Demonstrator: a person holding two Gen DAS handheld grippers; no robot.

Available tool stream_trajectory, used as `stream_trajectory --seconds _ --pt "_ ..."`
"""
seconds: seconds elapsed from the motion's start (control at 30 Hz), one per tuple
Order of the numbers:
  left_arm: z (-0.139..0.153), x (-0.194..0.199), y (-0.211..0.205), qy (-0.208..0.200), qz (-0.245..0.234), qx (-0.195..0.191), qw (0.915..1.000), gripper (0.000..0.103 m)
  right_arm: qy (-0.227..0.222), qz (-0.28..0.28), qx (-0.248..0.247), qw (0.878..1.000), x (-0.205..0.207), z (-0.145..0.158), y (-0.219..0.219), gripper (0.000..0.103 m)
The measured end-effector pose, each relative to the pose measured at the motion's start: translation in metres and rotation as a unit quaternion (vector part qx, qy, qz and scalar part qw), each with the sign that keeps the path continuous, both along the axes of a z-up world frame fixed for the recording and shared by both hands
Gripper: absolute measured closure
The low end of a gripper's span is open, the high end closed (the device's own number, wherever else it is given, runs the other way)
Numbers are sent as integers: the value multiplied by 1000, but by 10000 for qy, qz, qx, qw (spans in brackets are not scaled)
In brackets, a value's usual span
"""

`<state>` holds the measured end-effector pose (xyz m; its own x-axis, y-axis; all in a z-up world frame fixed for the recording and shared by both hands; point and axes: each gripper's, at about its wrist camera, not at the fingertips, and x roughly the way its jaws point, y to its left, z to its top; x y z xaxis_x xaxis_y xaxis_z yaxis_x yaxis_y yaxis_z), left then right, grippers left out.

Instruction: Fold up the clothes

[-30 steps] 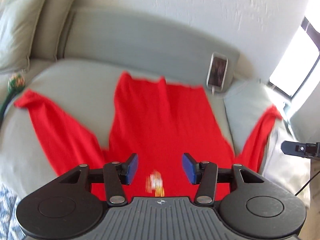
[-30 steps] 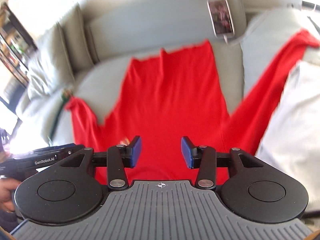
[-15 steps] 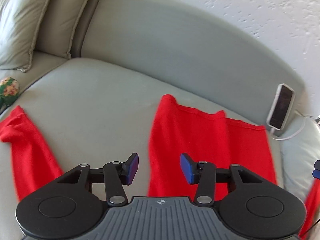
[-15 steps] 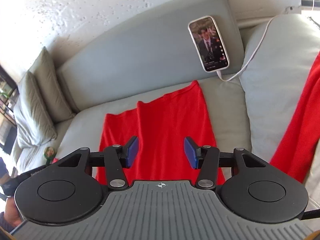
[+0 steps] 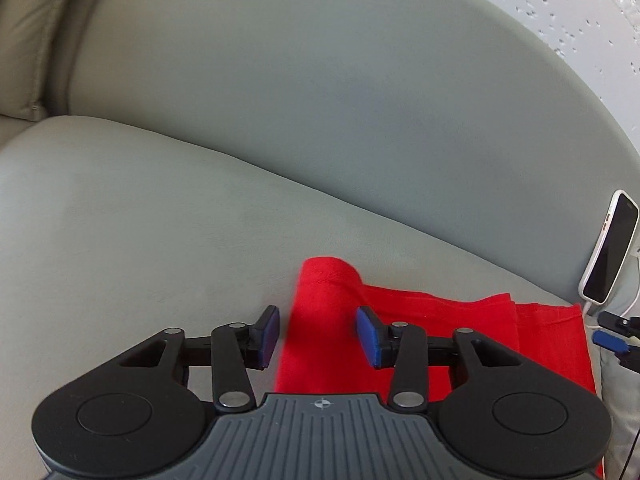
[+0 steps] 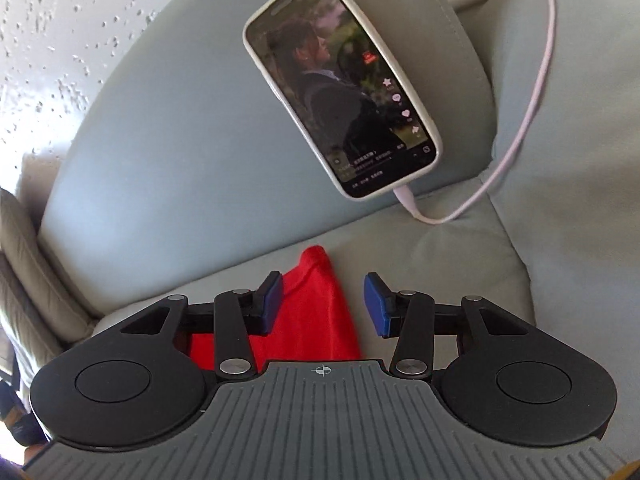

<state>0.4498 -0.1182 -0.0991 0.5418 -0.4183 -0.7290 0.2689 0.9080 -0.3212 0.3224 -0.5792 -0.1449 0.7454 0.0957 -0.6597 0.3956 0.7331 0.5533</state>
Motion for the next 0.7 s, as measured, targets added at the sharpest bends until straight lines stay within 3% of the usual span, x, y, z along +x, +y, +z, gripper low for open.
stream_trajectory --seconds 0.13,0.17,0.2,0.23,0.27,0.33,0.43,0.57,0.7 --pt "-1 2 -8 -198 -2 -11 9998 71 -37 262 136 9996 23 -13 -3 57" --pt "0 2 -9 -266 -22 35 9996 78 -90 290 84 9995 28 -14 -1 61" --pt "1 1 -12 -328 -82 138 9993 98 -123 325 10 9994 32 -14 1 64" --pt "3 0 -16 -428 -154 289 9985 97 -129 381 -70 9992 37 -15 3 74" --pt "7 -4 -18 -618 -199 430 9970 97 -99 426 -249 9987 41 -14 6 98" --pt "16 -15 -21 -1052 -211 683 9919 98 -26 455 -791 9958 45 -8 14 99" --pt "21 -26 -22 -1573 -68 949 9829 97 -354 88 -1376 9898 33 10 19 99" --pt "3 -24 -34 -1460 -4 1333 9803 96 -395 -338 -1706 9840 30 10 16 99" --pt "-2 -27 -48 -1491 116 1788 9725 81 5 -601 -1809 9817 40 -5 16 98"
